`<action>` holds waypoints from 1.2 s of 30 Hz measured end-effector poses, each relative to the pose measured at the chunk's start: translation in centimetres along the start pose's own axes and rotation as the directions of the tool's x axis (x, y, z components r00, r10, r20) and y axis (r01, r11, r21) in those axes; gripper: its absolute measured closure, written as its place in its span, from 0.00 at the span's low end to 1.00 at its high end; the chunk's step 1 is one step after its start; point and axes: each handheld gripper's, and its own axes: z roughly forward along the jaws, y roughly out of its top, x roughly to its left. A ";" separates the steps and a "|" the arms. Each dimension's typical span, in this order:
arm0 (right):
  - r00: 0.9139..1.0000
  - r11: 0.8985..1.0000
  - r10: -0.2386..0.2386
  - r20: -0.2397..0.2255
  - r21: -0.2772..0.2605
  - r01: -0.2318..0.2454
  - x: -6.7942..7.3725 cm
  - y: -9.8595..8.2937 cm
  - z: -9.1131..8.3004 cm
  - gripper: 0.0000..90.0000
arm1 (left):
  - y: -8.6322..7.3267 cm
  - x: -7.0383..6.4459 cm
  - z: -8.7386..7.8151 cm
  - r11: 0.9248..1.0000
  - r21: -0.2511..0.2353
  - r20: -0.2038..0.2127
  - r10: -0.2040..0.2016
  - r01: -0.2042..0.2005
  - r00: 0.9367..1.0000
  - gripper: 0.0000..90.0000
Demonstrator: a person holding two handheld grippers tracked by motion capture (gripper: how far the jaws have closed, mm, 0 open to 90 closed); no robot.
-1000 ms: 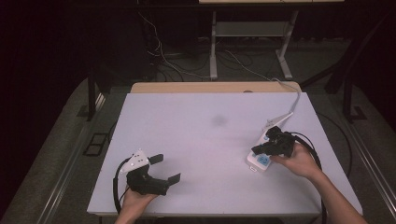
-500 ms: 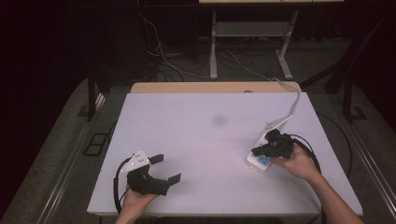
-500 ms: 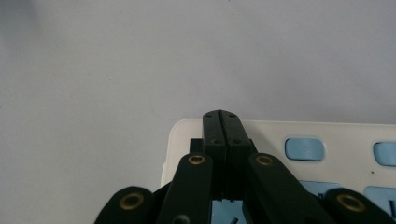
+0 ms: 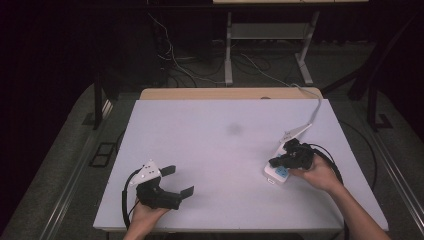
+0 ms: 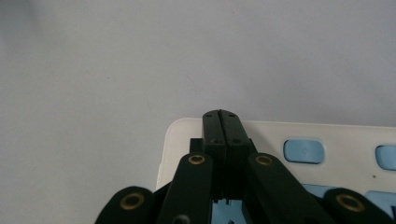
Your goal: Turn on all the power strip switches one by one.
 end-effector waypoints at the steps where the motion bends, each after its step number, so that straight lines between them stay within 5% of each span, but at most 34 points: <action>1: 1.000 1.000 0.003 -0.003 -0.002 -0.003 -0.1 0.0 0.0 1.00 | 0.0 0.0 0.0 1.000 0.000 0.000 0.001 -0.001 1.000 0.00; 10: 1.000 1.000 0.020 -0.001 0.004 -0.020 0.0 0.1 0.0 1.00 | 0.0 0.1 0.1 1.000 0.004 -0.001 -0.002 0.002 1.000 0.00; 12: 0.999 0.999 0.036 -0.037 0.011 -0.035 -0.2 0.0 0.0 1.00 | 0.0 0.1 0.0 1.000 0.003 -0.002 -0.003 0.003 1.000 0.00; 17: 1.000 1.000 0.025 -0.004 0.018 -0.025 0.1 -0.1 -0.4 1.00 | 0.0 0.2 0.0 1.000 0.002 -0.005 -0.001 0.001 1.000 0.00; 36: 1.000 0.998 0.012 0.013 -0.064 -0.011 0.4 1.0 -3.9 1.00 | -0.1 0.4 0.1 1.000 0.003 -0.020 -0.001 0.001 1.000 0.00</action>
